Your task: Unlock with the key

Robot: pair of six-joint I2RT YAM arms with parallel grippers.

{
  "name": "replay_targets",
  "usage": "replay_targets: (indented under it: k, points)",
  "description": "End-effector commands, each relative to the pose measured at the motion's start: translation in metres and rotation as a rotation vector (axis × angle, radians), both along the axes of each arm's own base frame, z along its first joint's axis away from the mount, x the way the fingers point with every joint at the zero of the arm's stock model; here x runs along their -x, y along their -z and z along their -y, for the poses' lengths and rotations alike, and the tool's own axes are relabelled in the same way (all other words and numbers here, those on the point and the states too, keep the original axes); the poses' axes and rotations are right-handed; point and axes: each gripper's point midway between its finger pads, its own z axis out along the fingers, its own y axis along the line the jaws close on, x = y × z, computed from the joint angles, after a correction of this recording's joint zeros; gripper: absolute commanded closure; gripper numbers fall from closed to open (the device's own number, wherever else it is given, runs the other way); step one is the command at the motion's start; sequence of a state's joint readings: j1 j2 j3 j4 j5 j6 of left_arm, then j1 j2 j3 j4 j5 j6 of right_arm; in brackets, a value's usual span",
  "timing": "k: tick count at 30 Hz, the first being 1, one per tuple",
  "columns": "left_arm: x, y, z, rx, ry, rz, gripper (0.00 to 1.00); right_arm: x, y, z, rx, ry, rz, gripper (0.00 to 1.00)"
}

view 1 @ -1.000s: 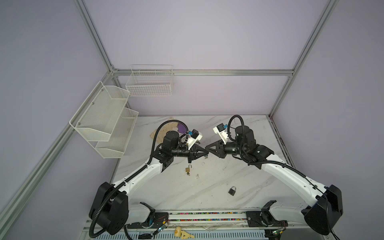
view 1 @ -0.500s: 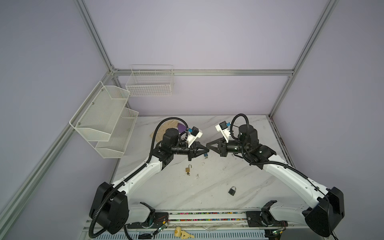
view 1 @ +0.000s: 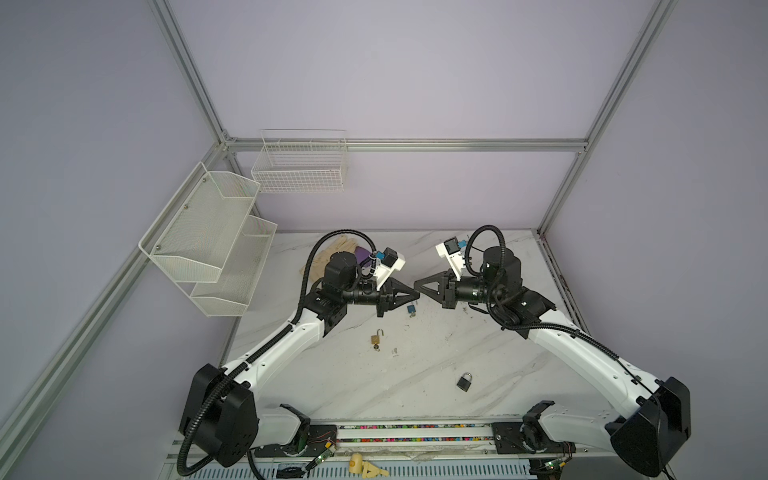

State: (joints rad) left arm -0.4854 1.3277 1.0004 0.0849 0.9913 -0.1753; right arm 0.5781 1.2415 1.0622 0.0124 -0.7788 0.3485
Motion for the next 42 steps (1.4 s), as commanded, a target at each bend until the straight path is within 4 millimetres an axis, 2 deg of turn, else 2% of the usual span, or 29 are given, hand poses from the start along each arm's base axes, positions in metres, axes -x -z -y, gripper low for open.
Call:
replay_targets:
  k: [1, 7, 10, 15, 21, 26, 30, 37, 42]
  points:
    - [0.003, -0.074, 0.005, 0.117, 0.031, 0.225, 0.98, -0.005, 0.001, 0.001, -0.005, 0.043, -0.052, 1.0]
    - [0.003, -0.068, 0.005, 0.108, 0.027, 0.214, 0.97, -0.012, -0.011, 0.005, -0.016, 0.093, -0.028, 1.0]
    - [0.004, -0.065, 0.004, 0.105, 0.024, 0.215, 0.99, -0.014, -0.019, 0.008, -0.025, 0.109, -0.012, 1.0]
    - [0.007, -0.068, 0.004, 0.109, 0.04, 0.23, 1.0, -0.013, -0.014, 0.007, -0.022, 0.069, -0.023, 1.0]
    - [0.005, -0.075, 0.006, 0.112, 0.05, 0.245, 1.0, -0.003, -0.005, 0.005, -0.013, 0.016, -0.031, 0.81]
    - [0.005, -0.08, 0.009, 0.118, 0.063, 0.251, 1.0, -0.004, 0.006, 0.005, 0.018, 0.017, -0.047, 0.76]
    - [0.003, -0.085, 0.009, 0.123, 0.058, 0.264, 1.0, -0.007, 0.014, 0.006, 0.048, 0.029, -0.047, 0.78]
    - [0.0, -0.097, 0.012, 0.149, 0.046, 0.257, 1.0, -0.005, 0.023, 0.007, 0.056, 0.022, -0.055, 0.91]
    - [-0.003, -0.092, 0.012, 0.151, 0.024, 0.224, 1.0, -0.008, 0.02, 0.006, 0.052, 0.032, -0.055, 1.0]
